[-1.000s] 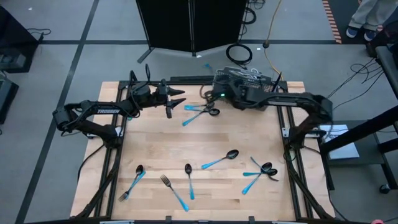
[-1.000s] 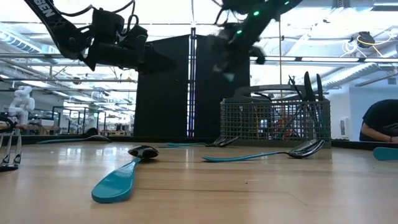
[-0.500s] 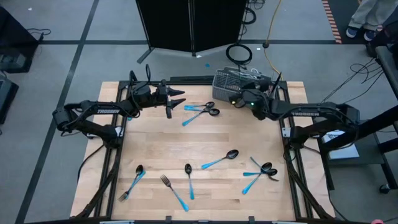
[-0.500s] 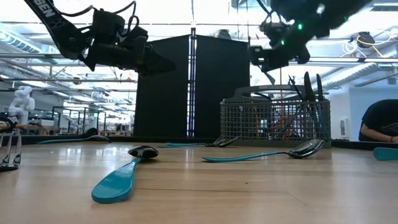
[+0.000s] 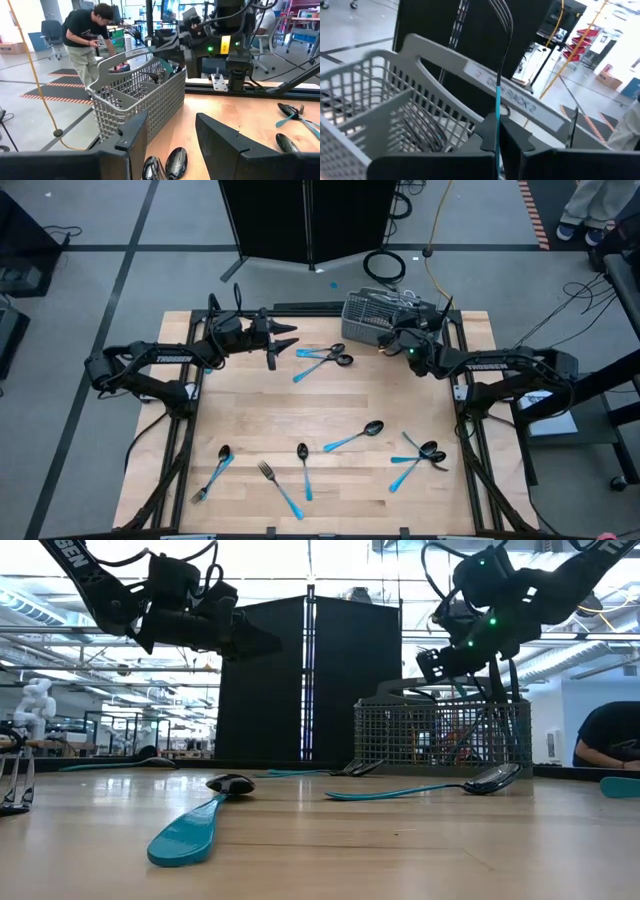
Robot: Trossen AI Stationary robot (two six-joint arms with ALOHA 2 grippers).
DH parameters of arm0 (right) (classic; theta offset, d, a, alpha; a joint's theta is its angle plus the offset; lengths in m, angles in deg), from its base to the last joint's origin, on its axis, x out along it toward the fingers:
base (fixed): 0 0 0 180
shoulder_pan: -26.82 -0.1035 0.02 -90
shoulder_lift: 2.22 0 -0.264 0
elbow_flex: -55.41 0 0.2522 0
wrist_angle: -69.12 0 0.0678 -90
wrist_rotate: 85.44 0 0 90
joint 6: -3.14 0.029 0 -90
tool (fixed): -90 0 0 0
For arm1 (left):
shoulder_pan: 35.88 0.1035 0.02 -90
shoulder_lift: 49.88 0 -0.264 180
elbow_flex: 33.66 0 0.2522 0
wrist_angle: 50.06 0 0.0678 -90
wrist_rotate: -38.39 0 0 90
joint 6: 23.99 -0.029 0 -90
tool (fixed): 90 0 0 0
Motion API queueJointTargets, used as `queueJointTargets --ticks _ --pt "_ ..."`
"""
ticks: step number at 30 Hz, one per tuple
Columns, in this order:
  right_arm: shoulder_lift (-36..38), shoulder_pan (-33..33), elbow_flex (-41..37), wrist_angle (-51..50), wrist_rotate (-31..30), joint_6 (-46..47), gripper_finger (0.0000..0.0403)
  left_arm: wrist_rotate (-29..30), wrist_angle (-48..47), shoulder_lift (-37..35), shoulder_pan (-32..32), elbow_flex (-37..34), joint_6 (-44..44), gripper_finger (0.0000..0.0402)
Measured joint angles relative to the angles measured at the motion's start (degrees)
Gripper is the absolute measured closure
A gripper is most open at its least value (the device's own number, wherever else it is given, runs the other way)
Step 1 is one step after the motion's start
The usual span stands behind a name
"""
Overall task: Sort silverware
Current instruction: Put the blue fork into the middle of the blue utensil organizer
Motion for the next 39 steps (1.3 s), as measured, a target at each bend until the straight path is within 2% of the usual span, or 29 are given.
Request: queueJointTargets --ticks 12,22,31,39 --pt "-0.43 3.18 -0.19 -0.20 0.26 -0.77 0.0403 0.02 -0.04 0.00 0.00 0.00 0.00 0.0240" --pt "-6.01 4.24 -0.08 -0.15 0.24 -0.05 0.0399 0.02 -0.11 0.00 0.00 0.00 0.00 0.0240" --pt "-6.74 4.05 0.74 -0.17 -0.02 -2.09 0.0348 0.02 -0.11 0.00 0.01 0.00 -0.02 0.0240" --pt "-4.75 2.00 4.88 -0.26 -0.11 -7.30 0.0301 0.02 -0.33 0.00 0.02 0.00 -0.03 0.0240"
